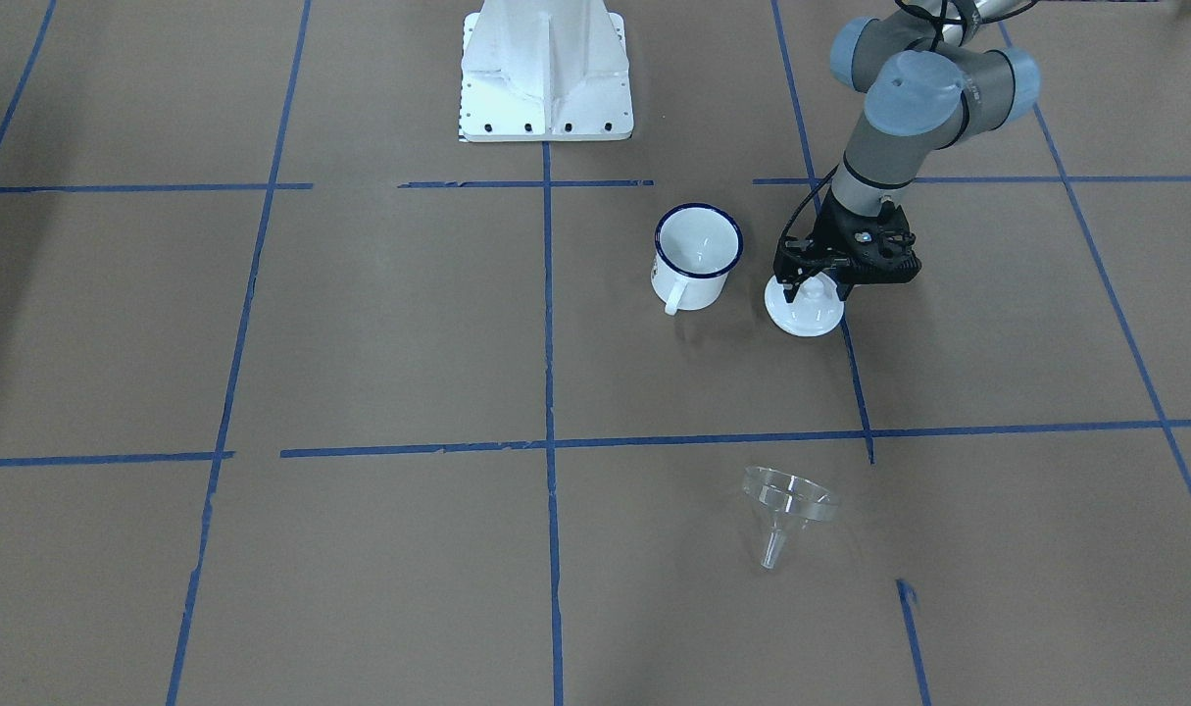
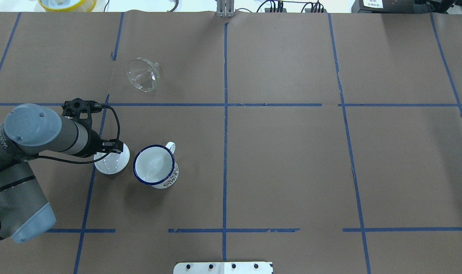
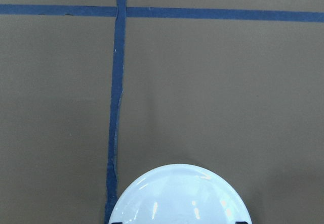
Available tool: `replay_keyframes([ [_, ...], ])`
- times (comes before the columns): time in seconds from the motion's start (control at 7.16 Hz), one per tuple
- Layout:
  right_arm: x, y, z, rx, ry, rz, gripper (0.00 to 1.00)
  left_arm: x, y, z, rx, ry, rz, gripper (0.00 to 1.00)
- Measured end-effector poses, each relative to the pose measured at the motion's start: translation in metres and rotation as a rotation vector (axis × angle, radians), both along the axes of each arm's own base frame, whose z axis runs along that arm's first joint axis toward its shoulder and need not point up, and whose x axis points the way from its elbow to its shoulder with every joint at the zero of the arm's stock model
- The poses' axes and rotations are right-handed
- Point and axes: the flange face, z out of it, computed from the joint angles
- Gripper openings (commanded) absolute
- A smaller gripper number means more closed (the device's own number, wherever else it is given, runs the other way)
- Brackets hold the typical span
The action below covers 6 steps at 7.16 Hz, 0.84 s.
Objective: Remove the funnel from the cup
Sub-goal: 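Move the left gripper down onto the white lid beside the mug, then lift the white lid with the left gripper and carry it over the mug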
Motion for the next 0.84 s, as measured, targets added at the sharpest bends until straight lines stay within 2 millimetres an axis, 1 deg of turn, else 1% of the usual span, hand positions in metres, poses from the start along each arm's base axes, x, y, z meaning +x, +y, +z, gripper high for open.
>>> replay_keyframes([
  [0.14, 0.0, 0.0, 0.0, 0.0, 0.0, 0.0, 1.0, 0.001, 0.001, -0.001, 0.001, 0.001, 0.003, 0.6],
  [0.28, 0.0, 0.0, 0.0, 0.0, 0.0, 0.0, 1.0, 0.001, 0.002, -0.002, 0.001, 0.003, 0.005, 0.48],
  [0.56, 0.0, 0.0, 0.0, 0.0, 0.0, 0.0, 1.0, 0.0, 0.004, -0.005, 0.003, 0.006, 0.005, 0.12],
  [0.7, 0.0, 0.0, 0.0, 0.0, 0.0, 0.0, 1.0, -0.002, 0.005, -0.009, 0.002, 0.004, 0.005, 0.0],
  [0.84, 0.0, 0.0, 0.0, 0.0, 0.0, 0.0, 1.0, -0.006, 0.007, -0.013, 0.001, 0.003, 0.004, 0.0],
])
